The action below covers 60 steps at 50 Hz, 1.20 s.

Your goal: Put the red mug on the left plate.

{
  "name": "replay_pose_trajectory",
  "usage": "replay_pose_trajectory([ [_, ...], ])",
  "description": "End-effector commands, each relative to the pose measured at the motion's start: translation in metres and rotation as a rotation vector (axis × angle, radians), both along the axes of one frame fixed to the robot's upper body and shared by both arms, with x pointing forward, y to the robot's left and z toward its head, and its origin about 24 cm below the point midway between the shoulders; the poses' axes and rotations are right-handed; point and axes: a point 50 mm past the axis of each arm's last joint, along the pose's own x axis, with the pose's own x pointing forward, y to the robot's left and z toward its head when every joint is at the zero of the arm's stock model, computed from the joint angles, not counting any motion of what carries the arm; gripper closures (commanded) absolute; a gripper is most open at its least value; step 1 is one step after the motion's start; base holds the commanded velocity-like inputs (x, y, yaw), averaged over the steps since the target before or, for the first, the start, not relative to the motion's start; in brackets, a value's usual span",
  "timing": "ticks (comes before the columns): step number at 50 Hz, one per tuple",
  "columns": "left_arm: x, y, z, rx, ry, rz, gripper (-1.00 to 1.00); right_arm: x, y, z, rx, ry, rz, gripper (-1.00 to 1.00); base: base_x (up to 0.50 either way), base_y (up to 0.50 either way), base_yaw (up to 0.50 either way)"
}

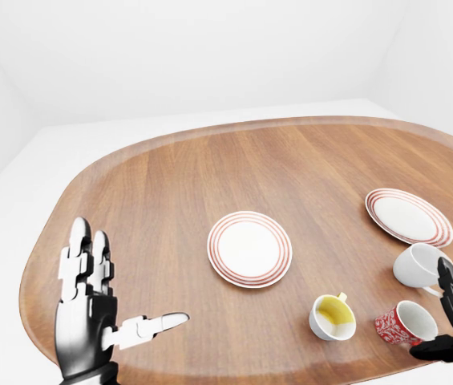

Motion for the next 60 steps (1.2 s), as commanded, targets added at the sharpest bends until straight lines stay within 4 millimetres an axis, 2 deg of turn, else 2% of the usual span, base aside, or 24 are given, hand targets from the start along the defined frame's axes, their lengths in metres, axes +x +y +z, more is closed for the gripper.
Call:
replay_pose_trajectory([
  [1,-0.001,0.001,0.0,-0.003,0.0,0.002,-1.0,-0.019,-0.002,-0.02,0.044,0.089,-0.053,-1.0,0.0,0.0,0.0],
  [7,0.0,0.0,0.0,-0.001,-0.001,0.001,-1.0,-0.016,-0.008,-0.022,0.042,0.083,-0.061,-1.0,0.0,0.0,0.0],
  [10,0.0,0.0,0.0,-0.002,-0.002,0.0,-1.0,-0.009,-0.016,-0.009,-0.04,-0.001,-0.08,-1.0,0.0,0.0,0.0],
  [13,0.0,0.0,0.0,-0.001,-0.002,0.001,-1.0,-0.003,-0.023,0.015,-0.155,-0.138,-0.11,-1.0,0.0,0.0,0.0],
  [17,0.0,-0.001,0.0,-0.001,-0.002,0.0,-1.0,-0.004,-0.025,0.024,-0.169,-0.176,-0.111,-1.0,0.0,0.0,0.0],
  [39,0.0,0.0,-0.001,-0.003,0.004,0.003,-1.0,0.003,-0.013,-0.011,-0.102,-0.078,-0.063,-1.0,0.0,0.0,0.0],
  [60,0.0,-0.001,0.0,0.0,0.003,0.001,-1.0,0.006,-0.016,-0.036,-0.09,-0.022,-0.054,-1.0,0.0,0.0,0.0],
])
